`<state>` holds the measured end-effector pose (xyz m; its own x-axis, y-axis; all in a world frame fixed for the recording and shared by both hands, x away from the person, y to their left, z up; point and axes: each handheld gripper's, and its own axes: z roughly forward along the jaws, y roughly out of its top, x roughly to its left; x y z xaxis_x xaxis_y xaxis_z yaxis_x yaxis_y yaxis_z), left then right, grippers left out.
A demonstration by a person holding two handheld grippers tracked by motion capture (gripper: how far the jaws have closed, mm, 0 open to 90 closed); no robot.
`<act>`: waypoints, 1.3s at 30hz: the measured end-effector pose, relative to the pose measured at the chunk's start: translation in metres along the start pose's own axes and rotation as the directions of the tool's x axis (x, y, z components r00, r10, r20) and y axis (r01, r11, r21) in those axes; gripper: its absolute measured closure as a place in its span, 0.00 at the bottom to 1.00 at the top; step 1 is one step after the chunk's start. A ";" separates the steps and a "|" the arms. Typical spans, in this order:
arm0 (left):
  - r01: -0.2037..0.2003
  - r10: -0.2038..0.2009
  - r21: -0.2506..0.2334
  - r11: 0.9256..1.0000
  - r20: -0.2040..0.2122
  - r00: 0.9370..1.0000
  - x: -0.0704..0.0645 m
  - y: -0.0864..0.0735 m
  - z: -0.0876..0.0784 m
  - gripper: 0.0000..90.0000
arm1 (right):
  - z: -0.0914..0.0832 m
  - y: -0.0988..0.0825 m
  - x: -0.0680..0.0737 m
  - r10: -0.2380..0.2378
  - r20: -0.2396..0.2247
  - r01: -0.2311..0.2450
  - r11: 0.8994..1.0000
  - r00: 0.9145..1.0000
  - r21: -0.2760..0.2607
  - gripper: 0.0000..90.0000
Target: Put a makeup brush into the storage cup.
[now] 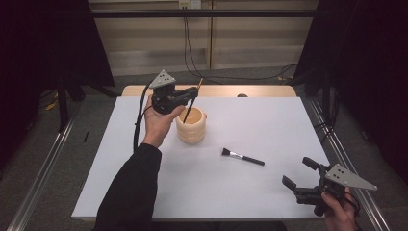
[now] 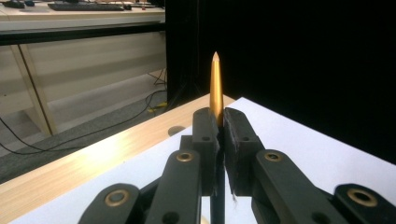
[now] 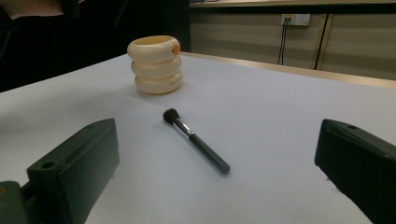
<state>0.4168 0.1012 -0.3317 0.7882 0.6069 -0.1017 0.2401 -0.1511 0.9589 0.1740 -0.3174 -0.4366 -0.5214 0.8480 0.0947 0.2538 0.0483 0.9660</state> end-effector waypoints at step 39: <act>0.010 -0.009 0.021 1.000 -0.041 0.999 0.025 -0.030 0.031 0.93 | 0.000 -0.001 -0.002 0.008 0.003 -0.008 1.000 1.000 0.004 0.00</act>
<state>0.4470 0.0966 -0.3713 0.7621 0.6398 -0.0992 0.2594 -0.1613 0.9522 0.1742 -0.3190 -0.4377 -0.5169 0.8500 0.1017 0.2614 0.0436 0.9642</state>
